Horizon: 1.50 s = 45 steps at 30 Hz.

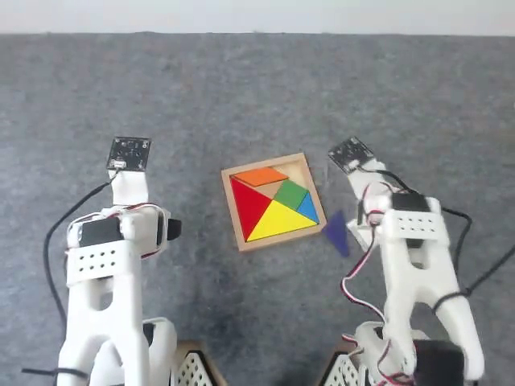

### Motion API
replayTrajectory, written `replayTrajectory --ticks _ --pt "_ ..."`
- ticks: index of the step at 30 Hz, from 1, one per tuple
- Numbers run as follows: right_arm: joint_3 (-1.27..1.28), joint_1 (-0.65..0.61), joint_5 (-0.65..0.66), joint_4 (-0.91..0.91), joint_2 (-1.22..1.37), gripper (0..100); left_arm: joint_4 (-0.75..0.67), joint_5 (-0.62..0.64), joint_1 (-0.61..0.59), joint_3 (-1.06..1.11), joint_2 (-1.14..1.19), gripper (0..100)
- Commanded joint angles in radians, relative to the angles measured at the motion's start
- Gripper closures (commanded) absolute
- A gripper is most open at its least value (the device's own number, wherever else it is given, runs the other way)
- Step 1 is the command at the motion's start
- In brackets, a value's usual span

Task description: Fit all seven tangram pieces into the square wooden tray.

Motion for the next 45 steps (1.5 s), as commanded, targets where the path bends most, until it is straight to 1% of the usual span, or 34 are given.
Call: replayTrajectory --ticks 1,4,9,11,18,25,28,32,41,45 --pt "0.058 0.030 0.061 -0.008 -0.059 76.0 -0.021 0.009 -0.005 -0.004 -0.034 75" --pt "0.130 -0.010 0.061 -0.088 -0.048 76.0 -0.018 0.009 -0.006 -0.004 -0.034 75" --pt "0.144 -0.094 0.061 -0.131 0.038 75.9 -0.015 0.009 -0.006 -0.002 -0.035 75" --pt "0.141 -0.104 0.060 -0.166 0.077 75.9 -0.015 0.009 -0.006 -0.002 -0.035 75" --pt "0.032 -0.114 0.055 -0.179 0.179 75.8 -0.015 0.011 -0.006 -0.002 -0.035 75" --pt "-0.069 -0.176 -0.068 -0.185 0.206 75.8 -0.015 0.011 -0.006 -0.002 -0.035 75" --pt "-0.080 -0.191 -0.130 -0.245 0.206 75.8 -0.015 0.011 -0.006 -0.002 -0.035 75" --pt "-0.077 -0.185 -0.180 -0.318 0.214 75.8 -0.015 0.011 -0.006 -0.002 -0.035 75" --pt "-0.075 -0.216 -0.176 -0.332 0.208 75.8 -0.020 0.011 -0.006 -0.002 -0.035 75" --pt "-0.094 -0.147 -0.176 -0.300 0.191 75.8 -0.017 0.009 -0.006 -0.002 -0.035 75"
